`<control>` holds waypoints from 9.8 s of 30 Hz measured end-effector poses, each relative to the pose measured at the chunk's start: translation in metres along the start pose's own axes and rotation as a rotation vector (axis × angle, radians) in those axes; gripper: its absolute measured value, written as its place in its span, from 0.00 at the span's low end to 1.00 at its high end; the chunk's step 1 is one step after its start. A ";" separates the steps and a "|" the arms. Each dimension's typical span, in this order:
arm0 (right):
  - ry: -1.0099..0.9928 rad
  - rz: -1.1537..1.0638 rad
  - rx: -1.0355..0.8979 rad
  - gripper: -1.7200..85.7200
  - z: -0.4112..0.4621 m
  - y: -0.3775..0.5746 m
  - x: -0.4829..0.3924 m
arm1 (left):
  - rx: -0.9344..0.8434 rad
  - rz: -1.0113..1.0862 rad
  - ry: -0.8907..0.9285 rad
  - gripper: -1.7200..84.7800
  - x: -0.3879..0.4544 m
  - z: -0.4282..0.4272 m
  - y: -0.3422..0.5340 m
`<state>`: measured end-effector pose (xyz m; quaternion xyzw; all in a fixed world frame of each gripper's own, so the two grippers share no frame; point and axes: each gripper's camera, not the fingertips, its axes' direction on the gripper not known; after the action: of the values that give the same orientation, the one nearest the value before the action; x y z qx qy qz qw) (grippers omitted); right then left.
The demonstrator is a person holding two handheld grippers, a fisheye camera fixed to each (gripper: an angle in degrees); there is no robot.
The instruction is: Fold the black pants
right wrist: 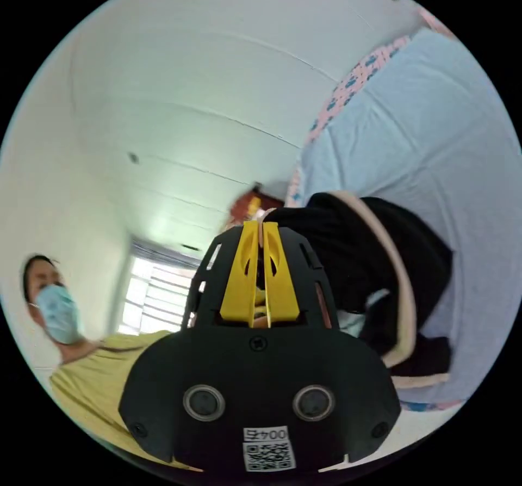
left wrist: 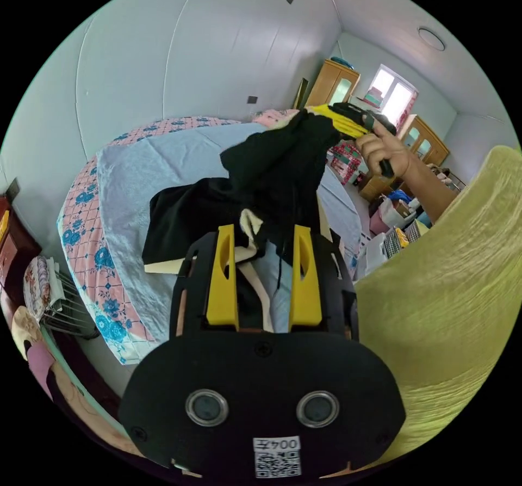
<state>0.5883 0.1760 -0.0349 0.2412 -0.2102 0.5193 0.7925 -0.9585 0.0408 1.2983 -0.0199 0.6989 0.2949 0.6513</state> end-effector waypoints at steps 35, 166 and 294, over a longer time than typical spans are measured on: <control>0.152 -0.328 0.232 0.22 0.055 0.178 -0.192 | 0.254 -0.412 0.437 0.04 -0.138 -0.028 -0.174; 0.737 -1.268 0.356 0.07 0.242 0.473 -0.769 | 0.674 0.458 -0.220 0.03 -0.066 -0.565 -0.491; 0.508 0.523 0.480 0.08 -0.437 -0.143 -0.120 | 0.312 -1.515 0.160 0.15 -0.173 -0.094 0.389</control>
<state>0.7119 0.3031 -0.4760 0.2217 0.0639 0.7793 0.5826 -1.1771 0.2586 1.6060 -0.4216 0.5729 -0.3349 0.6180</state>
